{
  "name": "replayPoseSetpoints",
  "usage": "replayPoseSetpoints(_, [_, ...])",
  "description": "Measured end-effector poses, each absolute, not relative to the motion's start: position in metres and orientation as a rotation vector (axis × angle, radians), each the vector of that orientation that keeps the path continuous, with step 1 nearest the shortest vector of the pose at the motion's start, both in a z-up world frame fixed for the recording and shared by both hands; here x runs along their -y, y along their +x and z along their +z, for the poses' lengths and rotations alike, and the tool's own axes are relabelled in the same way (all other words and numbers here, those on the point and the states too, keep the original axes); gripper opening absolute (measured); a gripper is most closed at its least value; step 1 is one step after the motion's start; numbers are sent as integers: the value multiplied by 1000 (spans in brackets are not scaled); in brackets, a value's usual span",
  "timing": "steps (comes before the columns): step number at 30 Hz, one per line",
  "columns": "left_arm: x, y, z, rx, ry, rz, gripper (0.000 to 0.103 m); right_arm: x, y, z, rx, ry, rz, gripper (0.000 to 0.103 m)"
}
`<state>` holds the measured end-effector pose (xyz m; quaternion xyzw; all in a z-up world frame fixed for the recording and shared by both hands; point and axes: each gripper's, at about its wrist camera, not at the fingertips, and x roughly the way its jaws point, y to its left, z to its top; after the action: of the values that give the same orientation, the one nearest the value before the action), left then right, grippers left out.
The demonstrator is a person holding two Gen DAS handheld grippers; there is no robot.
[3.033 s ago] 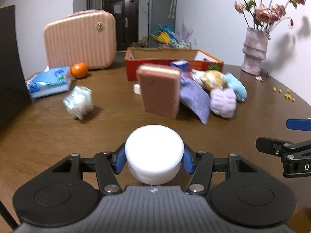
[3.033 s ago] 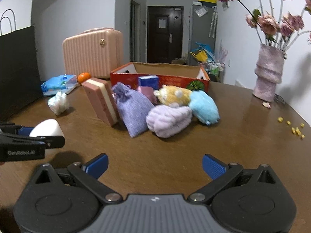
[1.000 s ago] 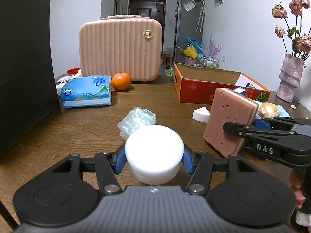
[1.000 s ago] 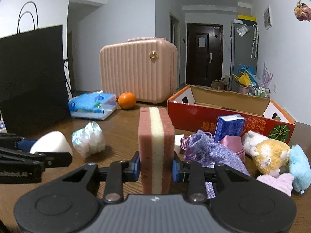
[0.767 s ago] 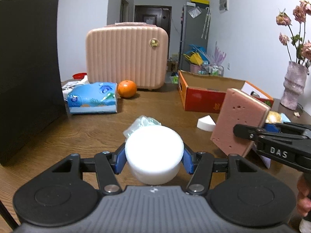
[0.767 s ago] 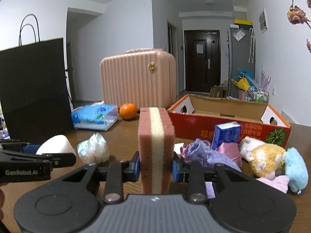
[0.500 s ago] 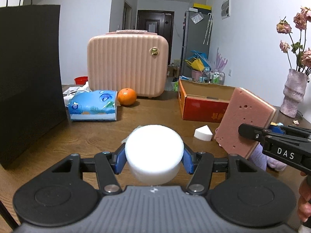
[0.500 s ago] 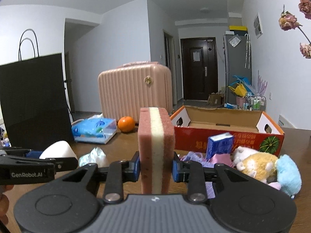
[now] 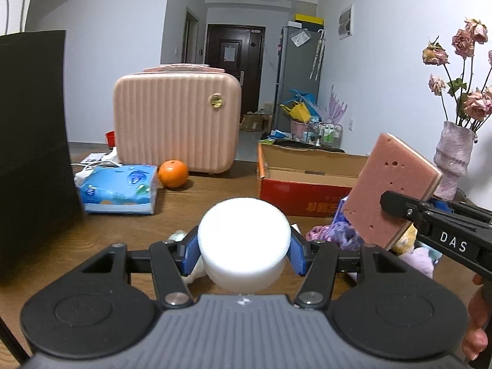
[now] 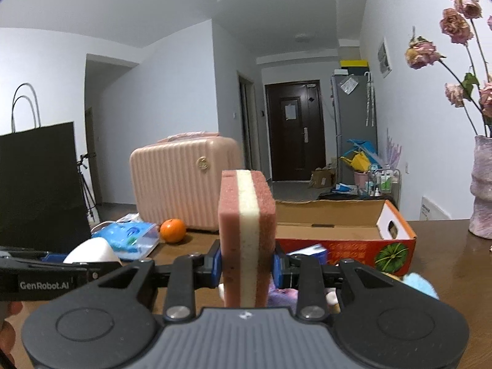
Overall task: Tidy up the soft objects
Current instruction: 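Carry the pink sponge with the right tool while the left carries the white sponge to the box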
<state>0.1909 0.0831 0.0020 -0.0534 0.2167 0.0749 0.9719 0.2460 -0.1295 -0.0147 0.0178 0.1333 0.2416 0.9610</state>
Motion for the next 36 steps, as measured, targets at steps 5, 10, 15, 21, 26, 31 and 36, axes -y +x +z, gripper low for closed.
replayPoseSetpoints(5, [-69, 205, 7, -435, -107, 133, 58, 144, 256, -10, -255, 51, 462, 30])
replayPoseSetpoints(10, [-58, 220, 13, -427, -122, 119, 58, 153, 266, -8, -249, 50, 444, 30])
replayPoseSetpoints(15, [-48, 236, 19, -413, -134, 111, 58, 162, 275, -5, -237, 53, 435, 30])
replayPoseSetpoints(21, [-41, 257, 23, -407, -159, 109, 58, 166, 288, 0, -221, 59, 421, 30])
replayPoseSetpoints(26, [-40, 276, 26, -408, -182, 110, 58, 170, 304, 1, -217, 64, 403, 30])
replayPoseSetpoints(31, [-36, 296, 27, -407, -187, 109, 58, 173, 320, 1, -217, 75, 379, 30])
replayPoseSetpoints(36, [-33, 318, 29, -412, -196, 98, 58, 174, 339, 4, -217, 87, 361, 30])
